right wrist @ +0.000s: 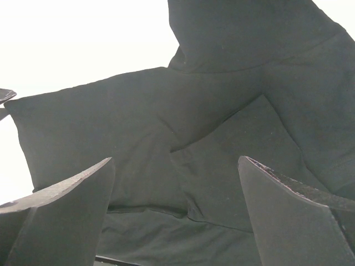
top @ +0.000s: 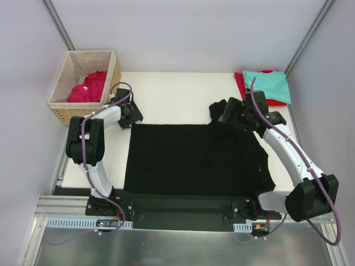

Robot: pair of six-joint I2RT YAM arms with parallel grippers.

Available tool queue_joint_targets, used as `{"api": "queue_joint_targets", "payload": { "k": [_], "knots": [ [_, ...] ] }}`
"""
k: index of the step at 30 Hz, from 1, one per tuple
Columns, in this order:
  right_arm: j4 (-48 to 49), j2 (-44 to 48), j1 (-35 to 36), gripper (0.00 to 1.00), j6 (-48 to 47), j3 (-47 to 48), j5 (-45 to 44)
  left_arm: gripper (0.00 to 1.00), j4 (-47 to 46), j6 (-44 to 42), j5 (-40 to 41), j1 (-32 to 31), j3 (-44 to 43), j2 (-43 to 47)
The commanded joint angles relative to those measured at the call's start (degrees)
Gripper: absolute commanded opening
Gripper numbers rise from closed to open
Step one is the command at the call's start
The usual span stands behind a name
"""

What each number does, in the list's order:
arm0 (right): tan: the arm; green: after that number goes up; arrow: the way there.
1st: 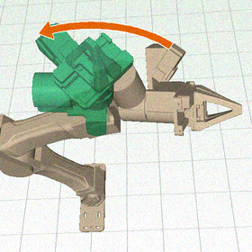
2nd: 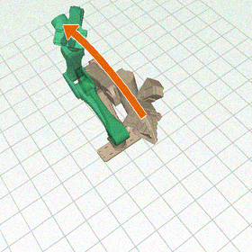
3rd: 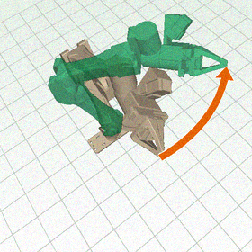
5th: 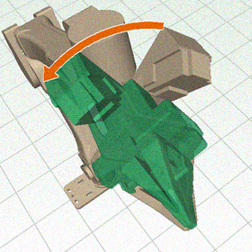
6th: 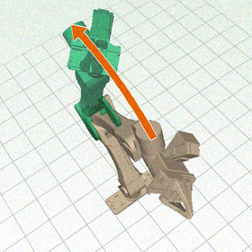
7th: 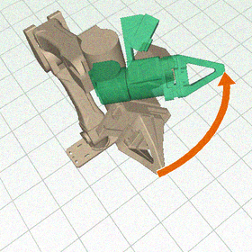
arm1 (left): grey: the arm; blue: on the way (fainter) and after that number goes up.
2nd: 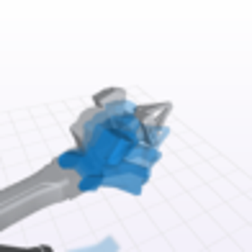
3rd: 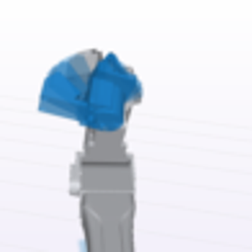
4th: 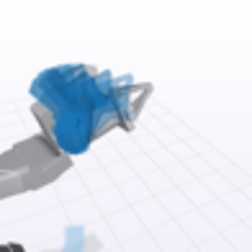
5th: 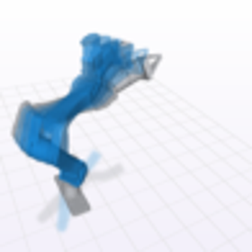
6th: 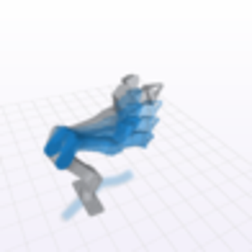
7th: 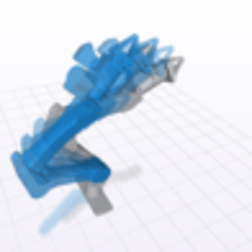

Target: Fold and stack the t-shirts

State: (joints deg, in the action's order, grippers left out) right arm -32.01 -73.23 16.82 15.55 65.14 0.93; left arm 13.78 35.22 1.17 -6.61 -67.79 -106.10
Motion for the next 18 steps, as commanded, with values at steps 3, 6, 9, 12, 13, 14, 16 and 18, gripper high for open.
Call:
{"api": "queue_joint_targets", "payload": {
  "k": [3, 6, 9, 12, 13, 14, 16, 18],
  "knots": [
    [0.2, -0.2, 0.3, 0.97, -0.8, -0.1, 1.2, 0.60, -0.1, 1.6, -0.7, 1.1, -0.2, -1.4],
    [0.5, -0.4, 0.2, 0.97, -0.7, -0.1, 1.4, 0.51, -0.1, 1.8, -0.9, 1.7, 0.2, -1.2],
    [0.6, -0.8, 0.3, 0.97, -0.7, -0.1, 1.5, 0.46, -0.1, 1.9, -1.0, 2.0, 0.6, -1.1],
    [0.7, -1.5, 0.3, 0.97, -0.3, 0.2, 0.7, 0.36, -0.1, 2.0, -0.8, 2.1, 1.2, -0.9],
    [0.8, -1.9, 0.2, 0.97, 0.2, 0.3, 0.7, 0.31, -0.1, 2.1, -0.8, 2.1, 1.3, -0.9],
    [0.9, -2.3, 0.1, 0.97, 0.3, 0.8, 0.6, 0.28, -0.1, 2.2, -0.8, 2.1, 1.3, -0.9],
    [1.8, -3.7, 0.2, 0.97, 0.7, 1.1, 0.5, 0.23, -0.2, 2.4, -0.7, 2.1, 2.0, -0.7],
    [3.3, -5.5, 0.1, 0.97, 0.9, 1.8, 0.2, 0.13, -0.2, 2.3, -0.6, 2.1, 2.3, -0.7]
  ]
}}
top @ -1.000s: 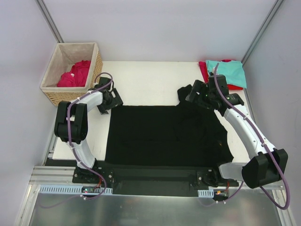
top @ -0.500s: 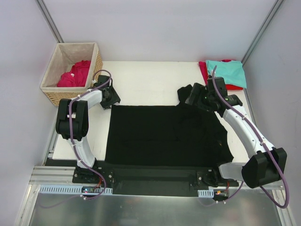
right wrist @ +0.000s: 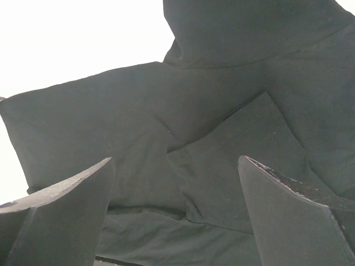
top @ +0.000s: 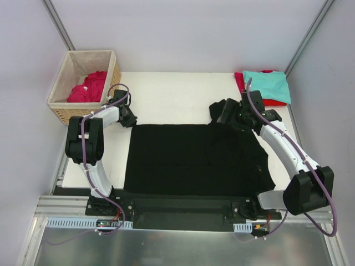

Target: Fold and stack the t-shirts

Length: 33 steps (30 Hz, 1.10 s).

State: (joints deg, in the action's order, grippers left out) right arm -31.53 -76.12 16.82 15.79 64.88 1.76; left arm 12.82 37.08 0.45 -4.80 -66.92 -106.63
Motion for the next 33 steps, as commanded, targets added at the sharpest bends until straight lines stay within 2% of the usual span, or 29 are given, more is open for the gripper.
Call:
{"api": "queue_joint_targets", "payload": {
  "k": [1, 6, 14, 21, 26, 33],
  "knots": [
    [3.5, -3.4, 0.1, 0.97, 0.6, 2.4, -0.4, 0.12, 0.8, 0.4, 0.2, 0.4, 1.5, -0.2],
    [8.2, -9.7, -2.9, 0.97, -0.6, 5.2, -1.1, 0.01, 0.5, 0.5, -0.1, 0.4, 1.7, 0.3],
    [11.9, -30.0, -8.0, 0.97, -5.1, 22.7, 5.3, 0.00, 0.5, 0.6, -0.4, 0.4, 2.5, 1.8],
    [16.2, -45.1, -10.3, 0.97, -3.6, 36.2, 14.4, 0.00, 0.3, 1.0, -2.5, 0.4, 2.9, 1.7],
    [17.4, -49.3, -10.8, 0.98, -3.2, 39.9, 15.6, 0.00, 0.3, 0.6, -2.6, 0.4, 2.7, 1.8],
    [19.0, -52.4, -15.0, 0.99, -1.3, 41.0, 17.8, 0.00, 0.3, 0.7, -3.0, 0.4, 2.8, 2.5]
  ]
}}
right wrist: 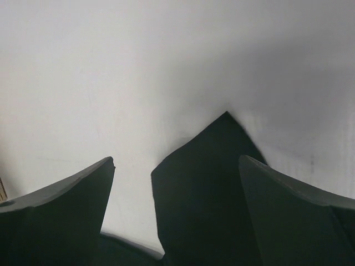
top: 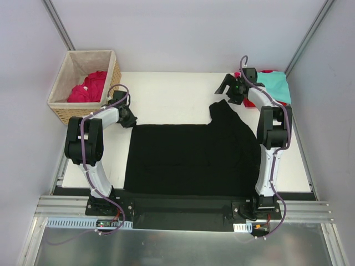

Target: Fold and stack the t-shirts

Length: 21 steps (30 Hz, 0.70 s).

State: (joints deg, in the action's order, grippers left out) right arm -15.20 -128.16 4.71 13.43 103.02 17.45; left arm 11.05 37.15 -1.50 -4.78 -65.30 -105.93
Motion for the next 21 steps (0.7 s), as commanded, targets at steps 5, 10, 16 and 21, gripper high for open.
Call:
{"api": "queue_joint_targets", "payload": {
  "k": [5, 10, 16, 21],
  "knots": [
    [2.4, -2.1, -4.5, 0.99, 1.4, 4.3, 2.9, 0.00, 2.0, 0.6, -1.5, 0.4, 0.8, 2.1],
    [1.4, -4.7, -4.6, 0.96, 3.3, 6.5, 4.8, 0.00, 2.0, 0.8, -1.3, 0.4, 1.0, 2.4],
    [0.4, -8.6, -4.4, 0.92, 5.9, 8.7, 7.1, 0.00, 2.0, 0.9, -1.1, 0.4, 1.0, 2.7],
    [-0.3, -10.2, -4.3, 0.85, 7.3, 9.0, 7.8, 0.00, 2.1, 0.7, -0.7, 0.4, 1.0, 3.0]
  ]
}}
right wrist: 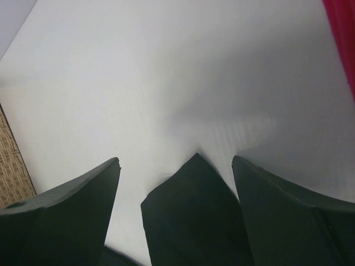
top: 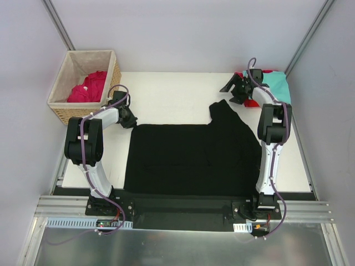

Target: Fold and stack the t-shirts

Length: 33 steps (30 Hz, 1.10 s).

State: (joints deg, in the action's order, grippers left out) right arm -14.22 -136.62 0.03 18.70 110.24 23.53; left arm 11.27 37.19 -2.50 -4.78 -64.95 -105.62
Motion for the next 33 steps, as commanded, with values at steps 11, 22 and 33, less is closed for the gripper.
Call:
{"api": "queue_joint_targets", "payload": {
  "k": [11, 22, 33],
  "knots": [
    [-0.9, 2.8, 0.9, 0.69, 1.7, -6.3, 0.8, 0.00, 1.7, 1.1, 0.5, 0.4, 0.6, 2.8],
    [0.0, 3.9, 1.9, 0.51, 1.5, -10.0, 0.2, 0.00, 1.8, 1.1, 0.7, 0.4, 0.9, 3.2],
    [-0.1, 3.6, 2.0, 0.36, 2.1, -9.8, -1.3, 0.00, 1.9, 0.9, 0.9, 0.3, 0.3, 2.5]
  ]
}}
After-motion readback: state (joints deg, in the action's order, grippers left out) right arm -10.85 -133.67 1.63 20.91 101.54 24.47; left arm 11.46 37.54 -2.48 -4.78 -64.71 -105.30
